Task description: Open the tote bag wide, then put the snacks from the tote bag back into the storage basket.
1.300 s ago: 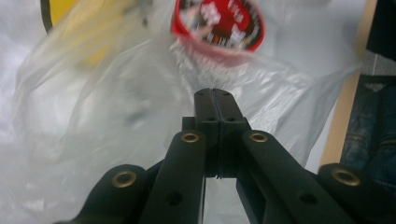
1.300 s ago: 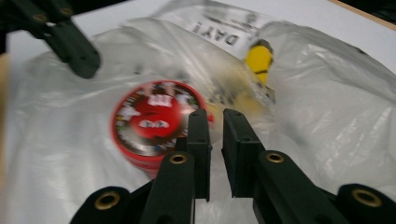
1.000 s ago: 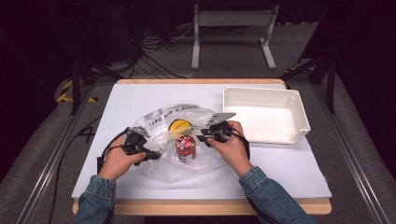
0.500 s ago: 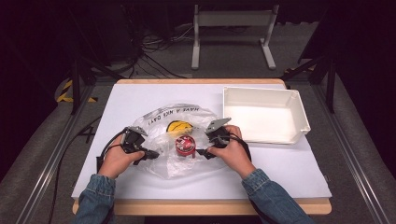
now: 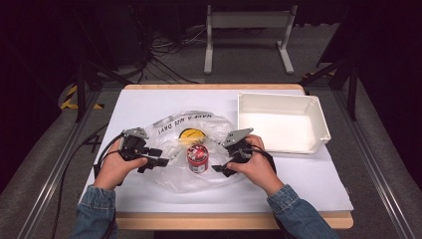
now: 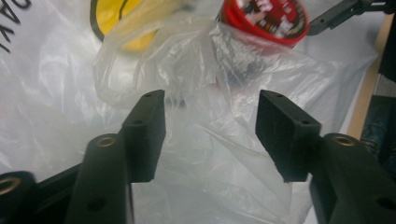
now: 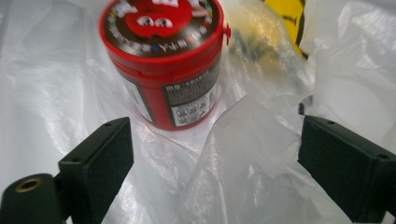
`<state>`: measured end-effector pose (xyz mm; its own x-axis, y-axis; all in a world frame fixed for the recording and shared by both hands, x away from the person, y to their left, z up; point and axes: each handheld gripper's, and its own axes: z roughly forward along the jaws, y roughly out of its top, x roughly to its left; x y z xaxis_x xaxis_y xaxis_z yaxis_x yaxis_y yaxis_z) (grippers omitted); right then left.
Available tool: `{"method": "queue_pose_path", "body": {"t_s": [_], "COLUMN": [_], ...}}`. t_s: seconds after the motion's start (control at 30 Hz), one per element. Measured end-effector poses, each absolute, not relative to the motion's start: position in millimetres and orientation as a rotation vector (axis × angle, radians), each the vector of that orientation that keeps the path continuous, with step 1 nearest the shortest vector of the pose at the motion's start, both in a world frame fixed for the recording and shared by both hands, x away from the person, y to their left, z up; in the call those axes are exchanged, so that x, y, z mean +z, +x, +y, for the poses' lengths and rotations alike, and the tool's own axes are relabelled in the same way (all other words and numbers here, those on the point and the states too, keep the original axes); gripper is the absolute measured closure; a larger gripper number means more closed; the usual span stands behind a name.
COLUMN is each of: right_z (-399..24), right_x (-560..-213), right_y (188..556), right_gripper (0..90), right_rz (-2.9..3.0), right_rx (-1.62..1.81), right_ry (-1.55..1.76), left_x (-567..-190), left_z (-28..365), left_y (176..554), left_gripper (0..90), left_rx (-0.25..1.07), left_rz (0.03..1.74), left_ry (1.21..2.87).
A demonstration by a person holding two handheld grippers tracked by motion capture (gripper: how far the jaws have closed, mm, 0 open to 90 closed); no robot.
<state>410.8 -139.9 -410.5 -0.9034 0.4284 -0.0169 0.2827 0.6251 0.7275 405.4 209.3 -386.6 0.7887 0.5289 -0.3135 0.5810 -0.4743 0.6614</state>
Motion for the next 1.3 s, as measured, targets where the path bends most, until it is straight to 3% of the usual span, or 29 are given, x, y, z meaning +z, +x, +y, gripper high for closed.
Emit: {"method": "queue_pose_path", "body": {"t_s": [0.17, 0.53, 0.87, 1.3], "right_z": [-145, -141, -127, -102], "right_x": [-390, -367, -368, -388], "right_y": [400, 392, 398, 414], "right_gripper": [10.2, 12.5, 13.9, 13.8], "right_rz": [2.609, 2.564, 2.576, 2.650], "right_rx": [1.202, 1.337, 1.478, 1.457], "right_ry": [0.560, 0.535, 0.559, 0.565], "left_x": [-375, -351, -341, -339], "left_z": [213, 223, 229, 232], "left_y": [402, 392, 386, 384], "left_gripper": [31.4, 25.6, 22.6, 21.1], "left_rx": [-0.035, 0.065, 0.107, 0.126], "left_rz": [0.806, 0.760, 0.757, 0.755], "left_ry": [2.130, 1.996, 1.857, 1.843]}}
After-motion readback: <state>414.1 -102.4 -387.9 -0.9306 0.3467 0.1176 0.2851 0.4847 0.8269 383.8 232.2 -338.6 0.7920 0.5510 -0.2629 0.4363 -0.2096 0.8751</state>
